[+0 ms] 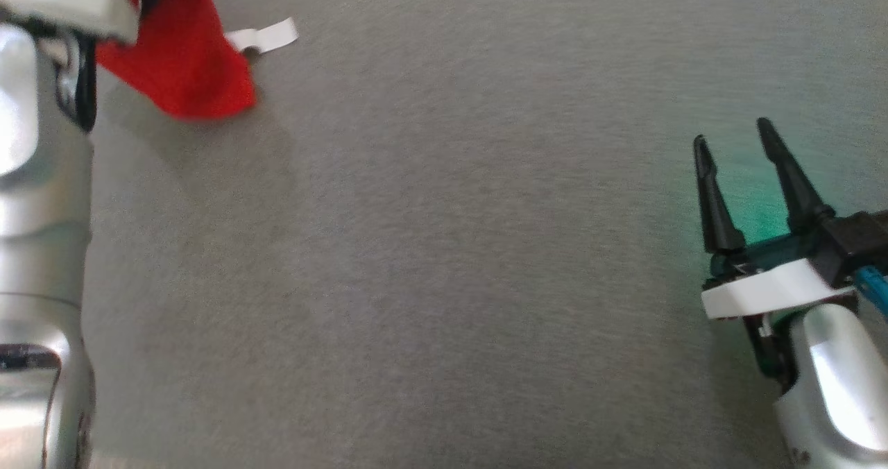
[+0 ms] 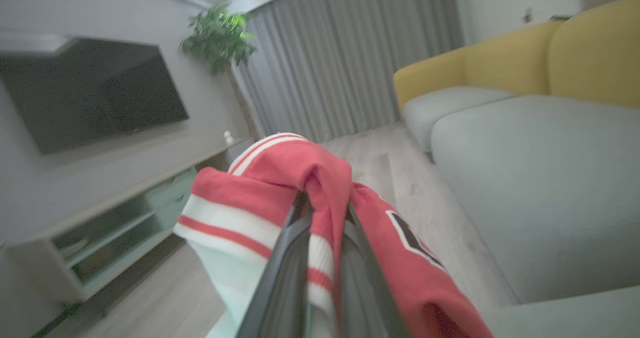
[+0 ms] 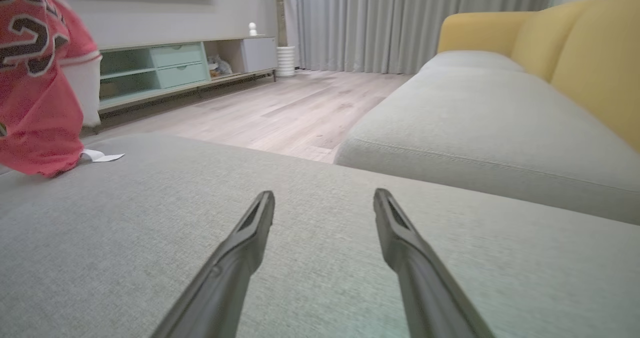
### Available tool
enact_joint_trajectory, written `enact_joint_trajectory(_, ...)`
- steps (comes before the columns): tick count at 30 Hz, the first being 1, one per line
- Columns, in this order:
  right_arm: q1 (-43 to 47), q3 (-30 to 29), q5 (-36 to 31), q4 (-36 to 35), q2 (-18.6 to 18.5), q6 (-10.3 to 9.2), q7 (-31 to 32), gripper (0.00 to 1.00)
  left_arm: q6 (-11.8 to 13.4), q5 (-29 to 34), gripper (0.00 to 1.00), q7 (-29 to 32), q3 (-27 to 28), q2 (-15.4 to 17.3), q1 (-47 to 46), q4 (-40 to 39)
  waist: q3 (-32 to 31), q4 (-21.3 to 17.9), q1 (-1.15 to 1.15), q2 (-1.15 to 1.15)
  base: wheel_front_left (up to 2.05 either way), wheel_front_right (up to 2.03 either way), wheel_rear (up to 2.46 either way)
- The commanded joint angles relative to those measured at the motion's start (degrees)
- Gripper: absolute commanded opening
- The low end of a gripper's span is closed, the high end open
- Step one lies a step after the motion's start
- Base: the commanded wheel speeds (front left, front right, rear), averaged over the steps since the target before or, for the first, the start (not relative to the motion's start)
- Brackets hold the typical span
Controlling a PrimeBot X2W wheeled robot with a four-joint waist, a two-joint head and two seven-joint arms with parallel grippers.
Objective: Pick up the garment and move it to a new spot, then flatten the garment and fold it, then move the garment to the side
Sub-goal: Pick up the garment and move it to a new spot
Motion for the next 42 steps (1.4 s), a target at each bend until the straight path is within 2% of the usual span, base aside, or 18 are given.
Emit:
enact_joint_trajectory(1, 0.7, 1.1, -0.4, -1.5, 1.1, 0.39, 0.0, 1.0, -0.7, 1.1, 0.0, -0.6, -0.5, 2.8, -2.9, -5.5, -6.0, -6.9, 0.01, 0.0, 0.0, 0.0, 0.0)
enact_joint_trajectory(8, 2.6, 2.4, -0.6, -2.0, 6.3, 0.39, 0.0, 1.0, -2.7, 2.1, 0.0, 1.0, -6.2, 2.4, -5.7, -16.0, -10.8, -19.4, 0.01, 0.0, 0.0, 0.0, 0.0)
enact_joint_trajectory(15, 2.7, 2.8, 0.1, -3.8, 9.0, 0.39, 0.0, 1.0, -3.3, -0.3, 0.0, 3.6, -13.9, 1.6, -3.5, -23.7, -8.9, -29.9, 0.01, 0.0, 0.0, 0.0, 0.0)
enact_joint_trajectory(20, 1.7, 4.4, -0.1, -5.2, 9.7, 0.39, 0.0, 1.0, -3.4, -3.2, 0.0, 2.1, -23.4, 2.0, 5.9, -28.8, -5.4, -33.8, 0.01, 0.0, 0.0, 0.0, 0.0)
enact_joint_trajectory(22, 1.5, 4.5, 0.2, -5.5, 9.8, 0.39, 0.0, 1.0, -3.4, -4.9, 0.0, 1.2, -26.3, 1.3, 11.9, -29.2, -4.4, -34.5, 0.01, 0.0, 0.0, 0.0, 0.0)
enact_joint_trajectory(23, 1.5, 4.5, 0.2, -5.5, 9.8, 0.39, 0.0, 1.0, -3.4, -4.9, 0.0, 1.2, -26.3, 1.3, 11.9, -29.2, -4.4, -34.5, 0.01, 0.0, 0.0, 0.0, 0.0)
enact_joint_trajectory(27, 2.0, 3.5, 1.1, -5.2, 9.9, 0.39, 0.0, 1.0, -3.4, -9.8, 0.0, -0.2, -30.9, -2.7, 25.0, -26.9, -4.1, -34.2, 0.01, 0.0, 0.0, 0.0, 0.0)
enact_joint_trajectory(28, 2.3, 3.3, 1.2, -4.9, 9.9, 0.39, 0.0, 1.0, -3.4, -11.4, 0.45, -0.3, -32.6, -3.8, 27.9, -26.4, -4.4, -33.8, 0.01, 0.0, 0.0, 0.0, 0.0)
enact_joint_trajectory(29, 2.7, 3.1, 1.2, -4.7, 9.9, 0.39, 0.0, 1.0, -3.4, -13.0, 1.0, -0.4, -33.3, -4.9, 30.5, -26.1, -4.9, -33.3, 0.01, 0.0, 0.0, 0.0, 0.0)
enact_joint_trajectory(32, 4.3, 1.8, 1.3, -3.8, 9.9, 0.39, 0.0, 1.0, -3.2, -15.5, 1.0, -0.5, -30.7, -7.6, 37.4, -29.2, -7.4, -31.0, 0.01, 0.0, 0.0, 0.0, 0.0)
enact_joint_trajectory(38, 9.9, 0.4, 0.4, -1.7, 9.7, 0.39, 0.0, 1.0, -1.1, -12.2, 1.0, -0.6, -21.8, -8.7, 51.9, -40.1, -14.6, -24.8, 0.01, 0.0, 0.0, 0.0, 0.0)
enact_joint_trajectory(42, 14.2, -0.9, 1.1, -1.4, 9.0, 0.39, 0.0, 1.0, 2.6, -7.9, 1.0, -0.6, -13.5, -9.4, 60.2, -45.1, -19.1, -20.5, 0.01, 0.0, 0.0, 0.0, 0.0)
